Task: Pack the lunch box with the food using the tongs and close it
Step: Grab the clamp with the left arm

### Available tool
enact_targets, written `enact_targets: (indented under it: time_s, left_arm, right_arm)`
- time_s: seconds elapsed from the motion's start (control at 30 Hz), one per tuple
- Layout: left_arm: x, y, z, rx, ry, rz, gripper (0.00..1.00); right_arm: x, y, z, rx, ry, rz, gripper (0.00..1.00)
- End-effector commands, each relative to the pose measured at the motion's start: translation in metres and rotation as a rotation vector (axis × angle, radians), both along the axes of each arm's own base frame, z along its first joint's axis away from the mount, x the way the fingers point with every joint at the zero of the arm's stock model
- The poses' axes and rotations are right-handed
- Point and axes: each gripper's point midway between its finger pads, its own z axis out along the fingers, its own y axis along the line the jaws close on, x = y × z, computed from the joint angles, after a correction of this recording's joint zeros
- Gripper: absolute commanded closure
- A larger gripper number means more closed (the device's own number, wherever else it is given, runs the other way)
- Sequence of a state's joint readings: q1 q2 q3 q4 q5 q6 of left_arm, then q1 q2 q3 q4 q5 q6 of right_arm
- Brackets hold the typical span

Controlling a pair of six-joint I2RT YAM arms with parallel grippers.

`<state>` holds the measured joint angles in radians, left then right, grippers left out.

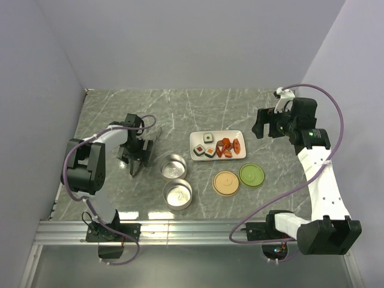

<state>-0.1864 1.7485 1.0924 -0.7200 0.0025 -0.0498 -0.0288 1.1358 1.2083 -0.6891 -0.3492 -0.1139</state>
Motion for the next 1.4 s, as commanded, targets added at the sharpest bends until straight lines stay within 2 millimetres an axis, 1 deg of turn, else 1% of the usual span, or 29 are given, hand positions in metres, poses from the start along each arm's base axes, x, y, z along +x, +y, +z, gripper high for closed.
enact_targets:
  time_s: [0.0, 0.13, 0.17, 0.23, 0.4, 0.63, 0.73, 0.77, 0.8, 0.9, 0.93, 1.0, 1.03, 1.1, 1.13, 1.2, 1.23, 1.3, 1.33, 1.37]
  left_arm:
    - [0.029, -0.007, 0.000, -0.034, -0.085, 0.024, 0.07]
    - [0.035, -0.010, -0.011, -0.041, -0.084, 0.024, 0.11]
    - [0.038, -0.011, -0.012, -0.046, -0.088, 0.023, 0.13]
    - [0.043, -0.013, -0.014, -0.051, -0.099, 0.016, 0.13]
    - [0.053, -0.019, -0.015, -0.078, -0.119, 0.004, 0.12]
    - [0.058, -0.019, -0.023, -0.069, -0.119, 0.009, 0.10]
    - [0.055, -0.020, -0.024, -0.075, -0.109, 0.002, 0.16]
    - [0.055, -0.019, -0.024, -0.072, -0.107, -0.001, 0.22]
    - [0.054, -0.018, -0.023, -0.067, -0.103, -0.006, 0.24]
    - [0.057, -0.016, -0.012, -0.052, -0.125, -0.022, 0.33]
    - [0.059, -0.015, -0.004, -0.046, -0.137, -0.026, 0.35]
    - [0.061, -0.015, 0.004, -0.049, -0.148, -0.046, 0.40]
    - [0.062, -0.017, 0.014, -0.057, -0.157, -0.046, 0.43]
    - [0.065, -0.018, 0.026, -0.061, -0.180, -0.096, 0.47]
    - [0.070, -0.019, 0.039, -0.068, -0.210, -0.102, 0.48]
    - [0.069, -0.022, 0.049, -0.078, -0.213, -0.134, 0.49]
    - [0.073, -0.023, 0.060, -0.087, -0.242, -0.143, 0.52]
    - [0.072, -0.025, 0.069, -0.092, -0.247, -0.165, 0.55]
    - [0.074, -0.026, 0.078, -0.103, -0.266, -0.169, 0.56]
    - [0.074, -0.027, 0.082, -0.109, -0.267, -0.178, 0.58]
  right_arm:
    - [0.007, 0.002, 0.019, -0.001, -0.052, 0.016, 0.00]
    - [0.010, 0.002, 0.017, 0.002, -0.045, 0.017, 0.00]
    - [0.010, 0.003, 0.017, 0.005, -0.042, 0.020, 0.00]
    - [0.012, 0.003, 0.016, 0.007, -0.039, 0.022, 0.00]
    - [0.014, 0.005, 0.014, 0.016, -0.030, 0.026, 0.00]
    - [0.014, 0.007, 0.014, 0.027, -0.025, 0.035, 0.00]
    - [0.013, 0.010, 0.012, 0.037, -0.013, 0.049, 0.00]
    - [0.013, 0.011, 0.011, 0.039, -0.013, 0.052, 0.00]
    - [0.013, 0.012, 0.012, 0.044, -0.012, 0.058, 0.00]
    - [0.011, 0.017, 0.010, 0.061, -0.005, 0.078, 0.00]
    - [0.011, 0.020, 0.009, 0.066, -0.002, 0.086, 0.00]
    - [0.010, 0.024, 0.008, 0.077, 0.000, 0.098, 0.00]
    - [0.010, 0.027, 0.009, 0.082, -0.003, 0.108, 0.00]
    - [0.010, 0.028, 0.008, 0.084, -0.003, 0.111, 0.00]
    - [0.008, 0.037, 0.009, 0.084, -0.006, 0.139, 0.00]
    - [0.008, 0.042, 0.010, 0.091, -0.011, 0.151, 0.00]
    - [0.008, 0.044, 0.010, 0.094, -0.013, 0.159, 0.00]
    - [0.009, 0.051, 0.011, 0.105, -0.013, 0.175, 0.00]
    - [0.010, 0.053, 0.011, 0.110, -0.011, 0.176, 0.00]
    - [0.011, 0.058, 0.012, 0.122, -0.008, 0.182, 0.00]
